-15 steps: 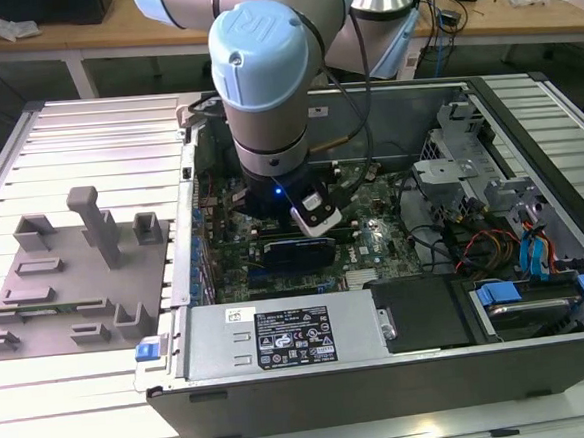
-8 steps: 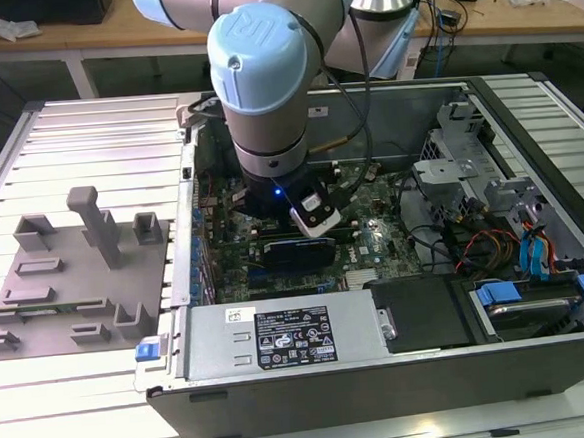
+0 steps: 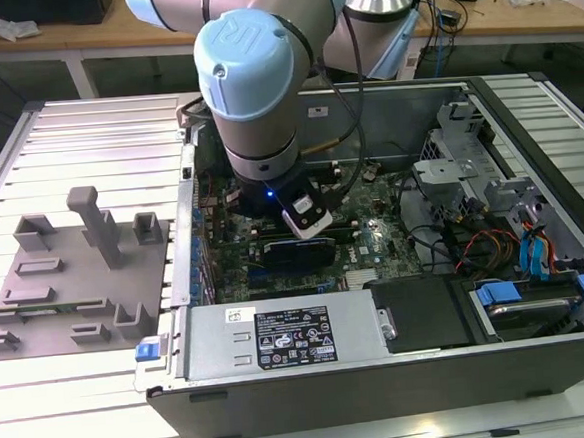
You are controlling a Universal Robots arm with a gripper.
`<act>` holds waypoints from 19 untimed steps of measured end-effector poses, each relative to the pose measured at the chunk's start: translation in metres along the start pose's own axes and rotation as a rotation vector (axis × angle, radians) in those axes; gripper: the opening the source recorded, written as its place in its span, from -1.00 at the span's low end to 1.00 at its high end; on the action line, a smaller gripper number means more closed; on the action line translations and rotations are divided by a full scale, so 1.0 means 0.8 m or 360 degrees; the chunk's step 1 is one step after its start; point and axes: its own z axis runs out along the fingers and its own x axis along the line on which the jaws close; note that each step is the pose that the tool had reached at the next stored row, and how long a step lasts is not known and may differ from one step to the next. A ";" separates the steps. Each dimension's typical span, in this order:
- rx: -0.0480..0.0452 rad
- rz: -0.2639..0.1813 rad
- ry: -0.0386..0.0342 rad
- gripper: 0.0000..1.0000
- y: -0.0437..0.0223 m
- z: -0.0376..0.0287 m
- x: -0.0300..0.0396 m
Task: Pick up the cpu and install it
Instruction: 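Install the second cpu locking lever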
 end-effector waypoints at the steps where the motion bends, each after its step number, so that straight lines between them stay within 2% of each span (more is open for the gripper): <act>1: 0.0000 0.0000 -0.0001 -0.79 -0.0002 0.0008 0.0010; 6: 0.0004 -0.0002 -0.0004 -0.79 0.0004 0.0029 0.0030; 9: 0.0012 -0.0002 -0.0004 -0.79 0.0007 0.0029 0.0030; 11: 0.0018 -0.0003 -0.0004 -0.79 0.0023 -0.0023 0.0023; 15: 0.0031 -0.0004 -0.0003 -0.79 0.0097 -0.0290 -0.0006; 17: 0.0042 -0.0003 -0.0004 -0.79 0.0106 -0.0316 -0.0016; 18: 0.0051 0.0000 -0.0005 -0.79 0.0106 -0.0318 -0.0026; 19: 0.0067 0.0005 -0.0006 -0.79 0.0106 -0.0316 -0.0056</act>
